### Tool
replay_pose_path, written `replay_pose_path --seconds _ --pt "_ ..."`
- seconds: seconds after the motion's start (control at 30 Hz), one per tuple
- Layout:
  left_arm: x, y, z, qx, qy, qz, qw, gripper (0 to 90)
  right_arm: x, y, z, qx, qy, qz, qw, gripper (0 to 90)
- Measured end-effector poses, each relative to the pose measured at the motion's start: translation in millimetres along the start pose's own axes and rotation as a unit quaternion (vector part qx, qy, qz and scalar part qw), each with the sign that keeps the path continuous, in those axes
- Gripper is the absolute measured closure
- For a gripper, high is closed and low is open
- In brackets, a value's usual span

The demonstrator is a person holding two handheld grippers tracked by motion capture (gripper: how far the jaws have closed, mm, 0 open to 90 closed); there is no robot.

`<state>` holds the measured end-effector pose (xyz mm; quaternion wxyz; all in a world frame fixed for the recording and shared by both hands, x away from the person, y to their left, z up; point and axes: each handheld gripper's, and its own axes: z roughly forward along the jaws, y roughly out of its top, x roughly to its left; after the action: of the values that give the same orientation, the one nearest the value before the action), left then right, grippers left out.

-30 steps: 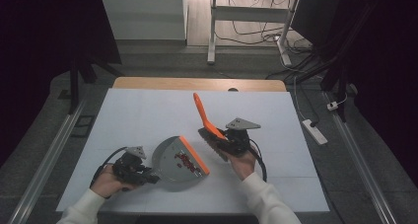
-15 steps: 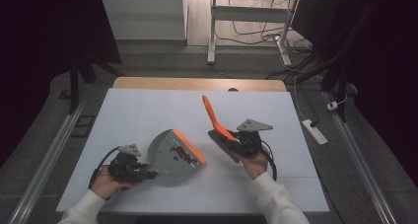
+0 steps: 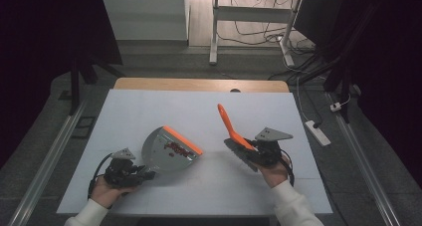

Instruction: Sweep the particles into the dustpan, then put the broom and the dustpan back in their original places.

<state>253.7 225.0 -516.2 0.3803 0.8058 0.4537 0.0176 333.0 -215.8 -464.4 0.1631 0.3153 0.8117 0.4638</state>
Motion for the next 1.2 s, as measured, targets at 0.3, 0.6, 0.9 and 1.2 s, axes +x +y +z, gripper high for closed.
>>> replay_pose_path --seconds 0.3,0.6,0.9,1.2 --pt "3.2 -6.7 -3.8 -0.024 0.022 -0.044 0.9985 61.1 -9.3 -19.8 -25.2 0.011 -0.004 0.015 0.9998 70.0" --pt "1.1 -13.0 -7.0 -0.040 0.049 -0.079 0.9949 61.1 -8.9 -26.7 -29.7 0.019 0.007 0.035 0.9992 70.0" --pt "-2.2 -20.0 -6.9 -0.047 0.071 -0.107 0.9906 61.1 -4.5 -29.7 -31.4 0.029 0.008 0.028 0.9992 69.9" --pt "0.2 -25.7 -8.5 -0.058 0.105 -0.144 0.9822 61.0 -4.3 -32.5 -32.5 0.034 0.010 0.031 0.9989 69.9"
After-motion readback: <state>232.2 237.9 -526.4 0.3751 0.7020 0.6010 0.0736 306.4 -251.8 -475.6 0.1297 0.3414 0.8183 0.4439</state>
